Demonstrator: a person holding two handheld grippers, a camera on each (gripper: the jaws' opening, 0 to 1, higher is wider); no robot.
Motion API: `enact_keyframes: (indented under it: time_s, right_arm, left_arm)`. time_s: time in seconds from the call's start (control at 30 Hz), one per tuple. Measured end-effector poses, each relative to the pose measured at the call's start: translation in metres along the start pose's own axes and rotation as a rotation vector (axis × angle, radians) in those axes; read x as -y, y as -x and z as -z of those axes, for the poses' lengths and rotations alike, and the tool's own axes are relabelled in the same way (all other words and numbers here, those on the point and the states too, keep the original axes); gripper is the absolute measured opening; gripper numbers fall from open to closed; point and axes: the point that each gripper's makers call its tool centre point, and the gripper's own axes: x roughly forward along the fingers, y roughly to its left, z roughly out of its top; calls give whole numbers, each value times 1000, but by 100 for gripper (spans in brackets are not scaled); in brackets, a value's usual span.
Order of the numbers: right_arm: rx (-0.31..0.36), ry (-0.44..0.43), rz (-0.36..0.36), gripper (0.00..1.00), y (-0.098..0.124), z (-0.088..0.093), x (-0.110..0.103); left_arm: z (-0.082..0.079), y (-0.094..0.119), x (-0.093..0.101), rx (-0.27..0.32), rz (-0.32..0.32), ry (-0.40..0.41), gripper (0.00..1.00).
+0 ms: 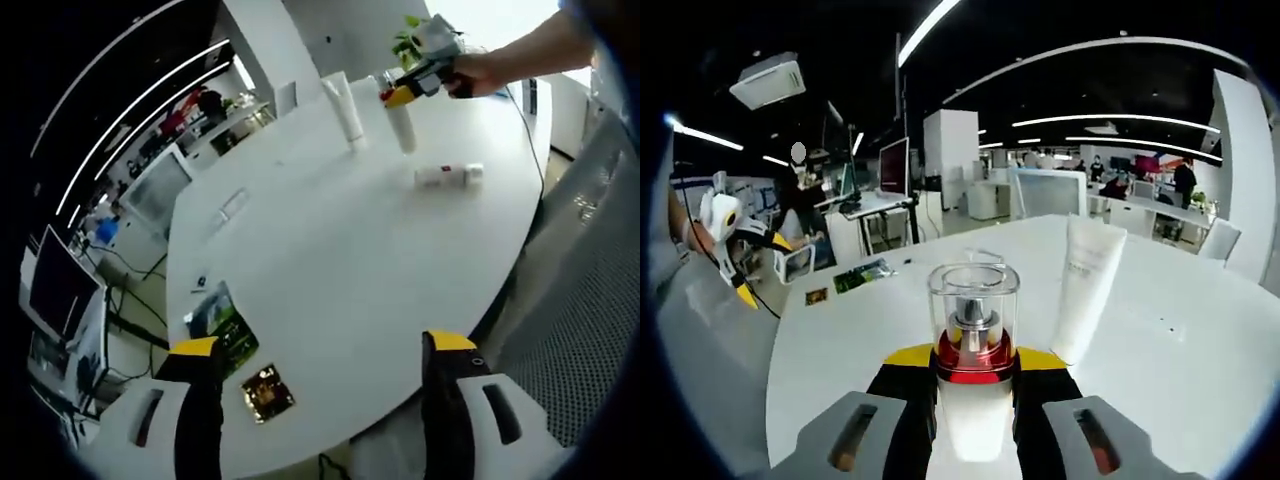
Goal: Arrange the skincare products in the storage area until every visible bottle or jar stands upright without overlapping.
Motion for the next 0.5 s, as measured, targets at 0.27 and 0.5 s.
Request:
enact_keyframes:
  time_s: [0.27, 0.5]
  right_arm:
    - [-18, 10, -49, 21, -4, 12, 0]
    - [17, -4, -86, 21, -1, 14, 0]
  left_arm:
    - [-8, 1, 2, 43, 7, 23, 79]
    - [-5, -1, 5, 26, 19, 11, 76]
